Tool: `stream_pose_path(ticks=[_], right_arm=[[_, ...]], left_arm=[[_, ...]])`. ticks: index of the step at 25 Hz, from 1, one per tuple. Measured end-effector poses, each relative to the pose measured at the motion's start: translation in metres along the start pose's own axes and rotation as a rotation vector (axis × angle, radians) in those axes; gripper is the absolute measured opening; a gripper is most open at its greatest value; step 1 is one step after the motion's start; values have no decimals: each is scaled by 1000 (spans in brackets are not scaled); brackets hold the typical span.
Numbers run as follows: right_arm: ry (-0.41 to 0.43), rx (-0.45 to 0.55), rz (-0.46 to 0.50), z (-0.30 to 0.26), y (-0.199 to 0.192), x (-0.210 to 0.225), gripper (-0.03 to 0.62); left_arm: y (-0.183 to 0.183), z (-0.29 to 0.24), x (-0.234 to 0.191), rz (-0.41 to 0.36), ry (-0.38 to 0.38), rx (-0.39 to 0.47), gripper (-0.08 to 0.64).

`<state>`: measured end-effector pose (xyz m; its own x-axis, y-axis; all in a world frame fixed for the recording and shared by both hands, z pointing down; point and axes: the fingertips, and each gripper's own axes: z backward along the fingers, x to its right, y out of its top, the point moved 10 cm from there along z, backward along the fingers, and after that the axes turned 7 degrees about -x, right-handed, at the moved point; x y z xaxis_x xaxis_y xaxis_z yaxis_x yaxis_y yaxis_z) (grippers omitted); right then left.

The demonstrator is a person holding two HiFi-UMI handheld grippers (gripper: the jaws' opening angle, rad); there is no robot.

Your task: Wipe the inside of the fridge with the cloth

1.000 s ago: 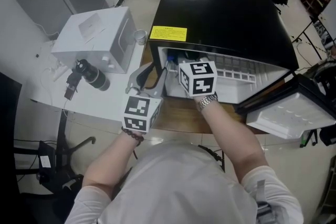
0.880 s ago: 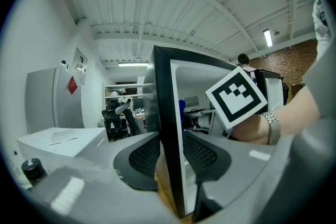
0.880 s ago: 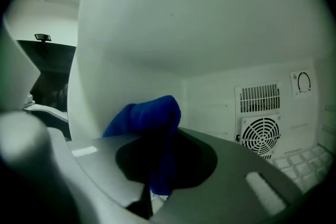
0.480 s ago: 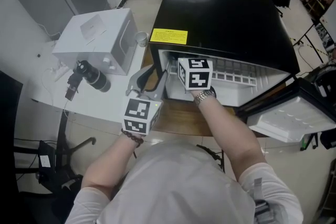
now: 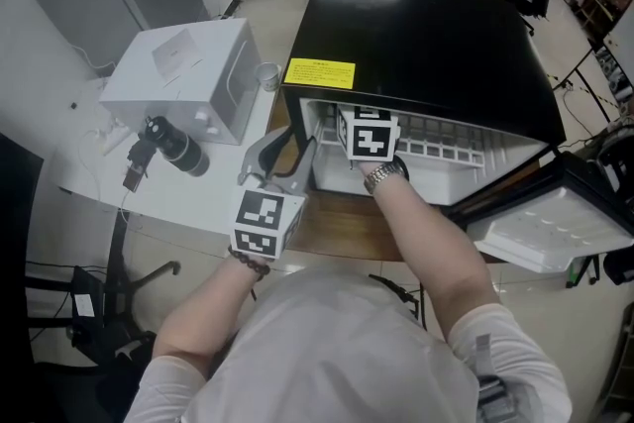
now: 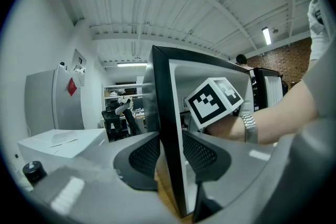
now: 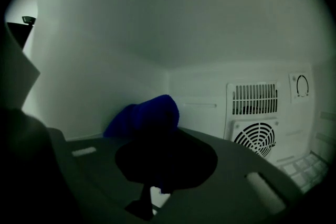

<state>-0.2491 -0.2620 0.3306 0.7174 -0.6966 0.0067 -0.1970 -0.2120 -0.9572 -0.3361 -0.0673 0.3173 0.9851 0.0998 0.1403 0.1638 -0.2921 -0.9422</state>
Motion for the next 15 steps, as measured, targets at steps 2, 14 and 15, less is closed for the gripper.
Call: stream_pose_path(ticks=[2, 14, 15], right_arm=[[-14, -4, -1, -2, 0, 4, 37], [-61, -19, -32, -2, -2, 27, 37], [-66, -21, -33, -1, -2, 29, 37]], left_arm=[[0, 0, 0, -2, 1, 1, 129], [0, -1, 1, 0, 10, -1, 130], [0, -1, 1, 1, 11, -2, 130]])
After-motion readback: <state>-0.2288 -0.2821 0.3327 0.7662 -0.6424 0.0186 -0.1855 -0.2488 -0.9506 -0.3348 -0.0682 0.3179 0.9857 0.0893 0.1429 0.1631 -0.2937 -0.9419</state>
